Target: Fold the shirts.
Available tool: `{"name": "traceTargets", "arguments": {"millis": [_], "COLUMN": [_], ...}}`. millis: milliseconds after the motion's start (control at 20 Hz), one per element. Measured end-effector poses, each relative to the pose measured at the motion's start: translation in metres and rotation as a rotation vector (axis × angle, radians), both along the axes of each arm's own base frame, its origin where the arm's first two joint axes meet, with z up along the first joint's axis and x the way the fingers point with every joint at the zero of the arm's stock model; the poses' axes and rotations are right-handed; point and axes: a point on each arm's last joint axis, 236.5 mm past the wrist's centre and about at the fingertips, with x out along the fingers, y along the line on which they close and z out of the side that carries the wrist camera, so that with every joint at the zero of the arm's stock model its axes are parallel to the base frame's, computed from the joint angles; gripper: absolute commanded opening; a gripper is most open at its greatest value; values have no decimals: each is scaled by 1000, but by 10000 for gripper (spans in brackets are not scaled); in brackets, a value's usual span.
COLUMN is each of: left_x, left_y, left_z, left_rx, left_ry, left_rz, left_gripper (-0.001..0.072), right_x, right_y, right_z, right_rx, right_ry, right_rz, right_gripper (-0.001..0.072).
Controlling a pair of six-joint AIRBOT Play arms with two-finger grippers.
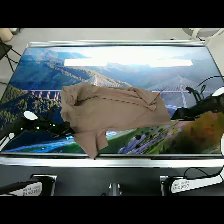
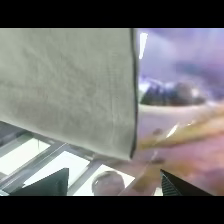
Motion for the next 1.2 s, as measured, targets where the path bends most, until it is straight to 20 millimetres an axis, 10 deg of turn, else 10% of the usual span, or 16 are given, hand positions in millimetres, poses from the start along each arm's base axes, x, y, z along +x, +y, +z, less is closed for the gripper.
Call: {"name": "traceTargets", "arguments": {"millis": [300,500,700,850,1000,1200], "left_x": [-1,2,29,86,123,57], "left_y": [-4,-4,-3,9,32,48], "left_z": [2,4,35,132,311,558], "left_rx": [-3,0,6,55,144,248], "left_ry": [-8,-25,-145,-451,-912,-1520], "left_rz": [-9,-7,-27,-41,-6,124], "left_gripper": [24,23,20,21,22,21], "right_x": [7,11,22,55,85,30], "right_y": [25,42,47,44,32,37], "right_z": [-27,-40,-24,54,209,451], "right_rx": [33,58,59,14,-162,-441], "right_ry": [17,32,-2,-208,-628,-1284], "right_rz": [10,16,51,114,130,39], "right_gripper": [570,25,22,22,21,21]}}
